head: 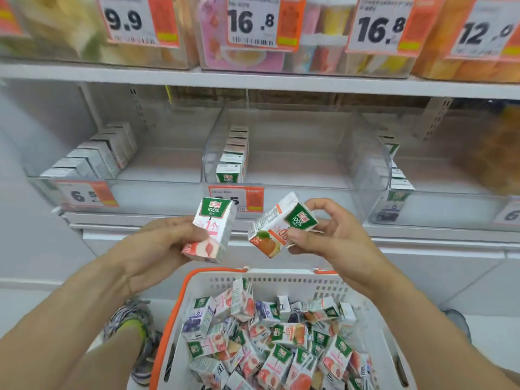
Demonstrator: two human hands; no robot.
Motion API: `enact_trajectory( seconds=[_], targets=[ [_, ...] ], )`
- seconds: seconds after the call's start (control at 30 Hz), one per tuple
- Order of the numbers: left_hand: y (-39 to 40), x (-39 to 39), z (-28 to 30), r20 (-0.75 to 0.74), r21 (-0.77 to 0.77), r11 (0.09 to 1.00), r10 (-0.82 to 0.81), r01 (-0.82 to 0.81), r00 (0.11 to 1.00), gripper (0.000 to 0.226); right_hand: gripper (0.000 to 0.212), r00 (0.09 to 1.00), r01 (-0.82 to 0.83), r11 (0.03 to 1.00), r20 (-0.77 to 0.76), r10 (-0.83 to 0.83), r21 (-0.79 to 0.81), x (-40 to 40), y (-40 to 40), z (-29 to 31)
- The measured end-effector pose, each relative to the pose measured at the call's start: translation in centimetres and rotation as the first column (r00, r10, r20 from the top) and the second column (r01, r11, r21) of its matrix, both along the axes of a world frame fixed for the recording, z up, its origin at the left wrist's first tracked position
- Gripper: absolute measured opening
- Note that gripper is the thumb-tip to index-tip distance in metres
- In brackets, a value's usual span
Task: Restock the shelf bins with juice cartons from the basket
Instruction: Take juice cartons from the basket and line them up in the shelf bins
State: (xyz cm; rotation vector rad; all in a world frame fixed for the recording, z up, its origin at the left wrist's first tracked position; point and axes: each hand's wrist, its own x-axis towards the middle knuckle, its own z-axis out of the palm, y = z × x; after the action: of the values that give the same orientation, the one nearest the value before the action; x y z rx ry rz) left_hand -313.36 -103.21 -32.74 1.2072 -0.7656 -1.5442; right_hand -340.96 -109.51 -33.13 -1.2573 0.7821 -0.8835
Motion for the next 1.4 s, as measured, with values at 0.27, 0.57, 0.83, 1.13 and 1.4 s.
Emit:
enact_trajectory(
  seconds=[0.27, 0.57, 0.83, 1.13, 1.4],
  targets=[
    [-1.3, 0.5, 0.3, -0.073, -0.158, 0.965, 0.200, -0.209, 0.977, 0.062, 0.045, 0.963, 0.270, 0.919, 0.094, -0.253, -0.289, 3.8, -3.8, 5.5],
    [-1.8, 0.0, -1.1, 0.042, -0.198, 0.930, 0.323, -0.309, 0.945, 0.036, 0.037, 0.744, -0.118, 0.798, -0.585, -0.324, -0.591, 9.3, -10.1, 8.0],
    [-2.3, 0.4, -1.7, 0.085, -0.190, 0.936, 0.316, -0.296, 0.945, 0.034, 0.039, 0.615, -0.248, 0.828, -0.742, -0.268, -0.504, 12.8, -10.5, 5.5],
    [-2.0, 1.6, -1.6, 0.105, -0.194, 0.921, 0.362, -0.338, 0.926, 0.034, 0.034, 0.402, -0.463, 0.705, -0.836, -0.374, -0.538, 12.8, -8.6, 5.2],
    [-0.4, 5.1, -1.0, 0.226, -0.416, 0.880, 0.345, -0.230, 0.911, 0.046, 0.047, 0.638, -0.591, 0.692, -0.765, 0.087, -0.414, 15.9, -4.1, 7.2]
  ],
)
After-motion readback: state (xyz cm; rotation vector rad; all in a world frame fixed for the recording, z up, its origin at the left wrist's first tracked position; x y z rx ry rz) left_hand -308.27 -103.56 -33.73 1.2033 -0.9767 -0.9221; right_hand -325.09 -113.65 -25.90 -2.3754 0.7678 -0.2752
